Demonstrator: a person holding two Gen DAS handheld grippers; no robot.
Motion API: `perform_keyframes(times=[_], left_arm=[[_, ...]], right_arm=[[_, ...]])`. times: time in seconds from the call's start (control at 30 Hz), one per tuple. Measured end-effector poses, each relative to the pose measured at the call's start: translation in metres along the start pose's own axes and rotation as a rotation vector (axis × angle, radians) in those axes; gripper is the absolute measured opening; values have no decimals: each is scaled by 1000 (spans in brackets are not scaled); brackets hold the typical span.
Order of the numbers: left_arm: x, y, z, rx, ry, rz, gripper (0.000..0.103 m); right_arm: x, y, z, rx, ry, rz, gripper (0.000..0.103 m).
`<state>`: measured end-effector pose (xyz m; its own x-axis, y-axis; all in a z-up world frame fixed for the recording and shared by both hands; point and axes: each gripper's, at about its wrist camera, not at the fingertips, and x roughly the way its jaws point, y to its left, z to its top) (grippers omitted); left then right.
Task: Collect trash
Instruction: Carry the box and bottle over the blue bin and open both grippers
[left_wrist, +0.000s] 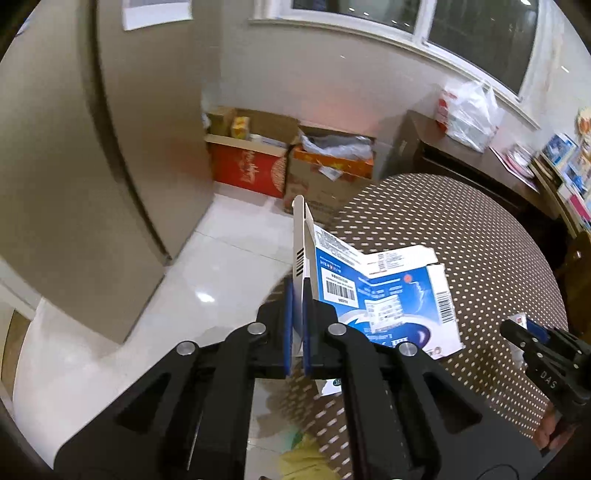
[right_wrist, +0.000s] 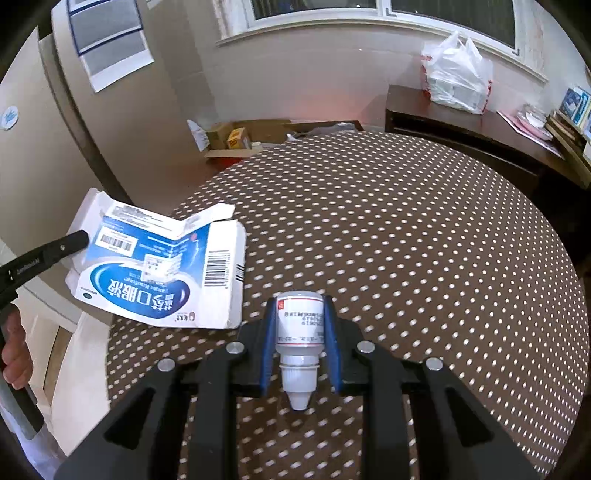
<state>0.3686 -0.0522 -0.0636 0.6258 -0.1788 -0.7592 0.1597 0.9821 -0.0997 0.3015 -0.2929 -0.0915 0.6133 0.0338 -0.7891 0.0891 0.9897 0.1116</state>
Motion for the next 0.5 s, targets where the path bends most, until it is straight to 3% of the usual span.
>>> perform_keyframes(times=[0.5], left_arm=[[-80,104,-41,-106,-58,156,3]], right_arm=[[-23,129,-19,-166,-11,129,24]])
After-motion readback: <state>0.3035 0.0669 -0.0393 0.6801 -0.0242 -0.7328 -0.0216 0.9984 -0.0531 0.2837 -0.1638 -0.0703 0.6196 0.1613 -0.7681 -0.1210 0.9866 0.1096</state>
